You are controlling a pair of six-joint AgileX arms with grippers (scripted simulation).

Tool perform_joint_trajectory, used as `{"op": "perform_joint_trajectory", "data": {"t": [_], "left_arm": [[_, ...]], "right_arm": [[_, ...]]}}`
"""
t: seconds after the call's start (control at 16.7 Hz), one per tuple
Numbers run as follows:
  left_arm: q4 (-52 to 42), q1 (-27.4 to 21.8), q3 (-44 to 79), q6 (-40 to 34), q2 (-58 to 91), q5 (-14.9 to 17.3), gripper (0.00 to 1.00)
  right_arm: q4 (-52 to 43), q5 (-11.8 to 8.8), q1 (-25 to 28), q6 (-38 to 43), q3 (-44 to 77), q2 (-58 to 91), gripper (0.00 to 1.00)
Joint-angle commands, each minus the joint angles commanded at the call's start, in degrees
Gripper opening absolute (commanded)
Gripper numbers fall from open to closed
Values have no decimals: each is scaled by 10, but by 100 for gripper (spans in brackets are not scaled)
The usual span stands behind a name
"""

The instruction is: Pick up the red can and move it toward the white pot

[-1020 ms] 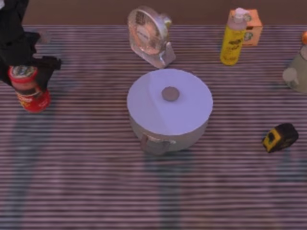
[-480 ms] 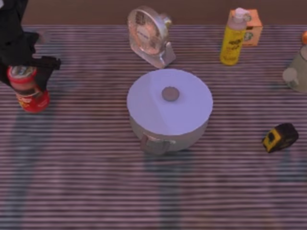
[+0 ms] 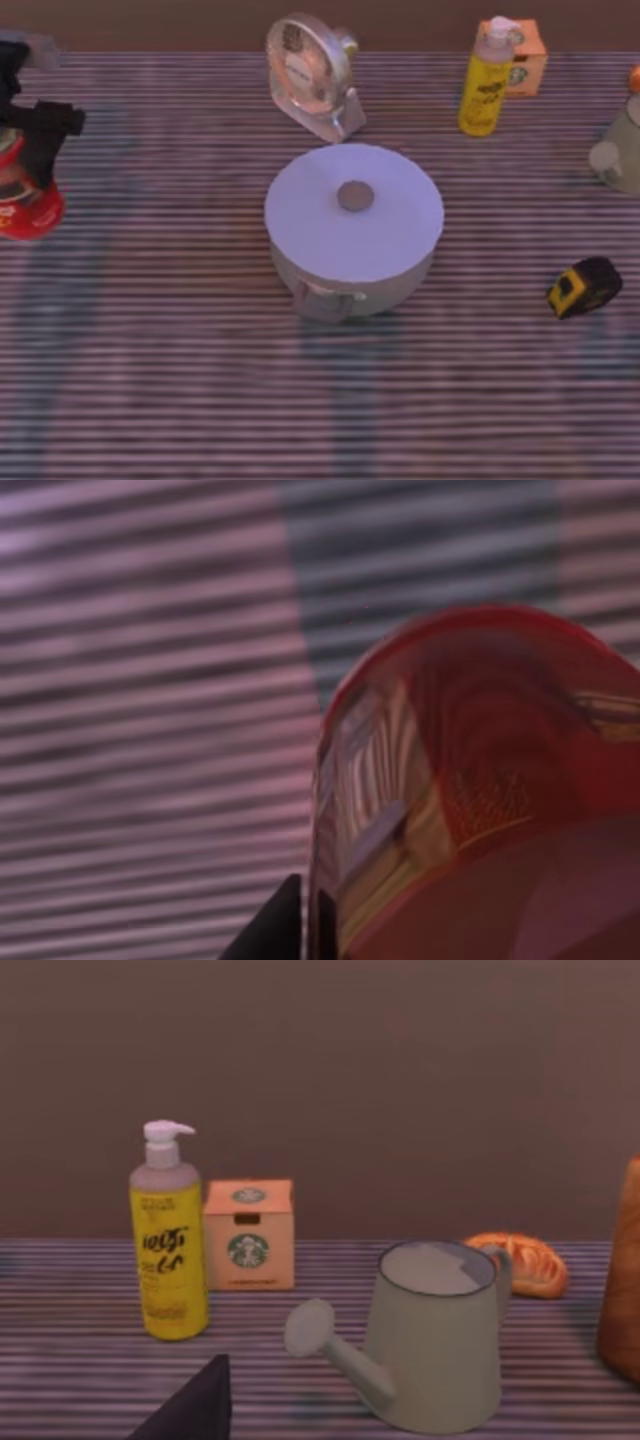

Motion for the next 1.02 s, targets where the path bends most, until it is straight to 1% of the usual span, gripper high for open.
{"op": "perform_joint_trajectory", "data": {"t": [0.18,0.54,0.72,1.02], "left_arm": [[-13,3,-40,0,-43,0,0],[-11,-6,-37,-8,-39,0,0],[-4,-37,-17,-58,-11,-1,0],[19,-118,27,-189,54,0,0]], "right_arm": [[0,0,0,0,0,0,100],[0,0,0,0,0,0,100],[0,0,0,0,0,0,100],[0,0,0,0,0,0,100]]}}
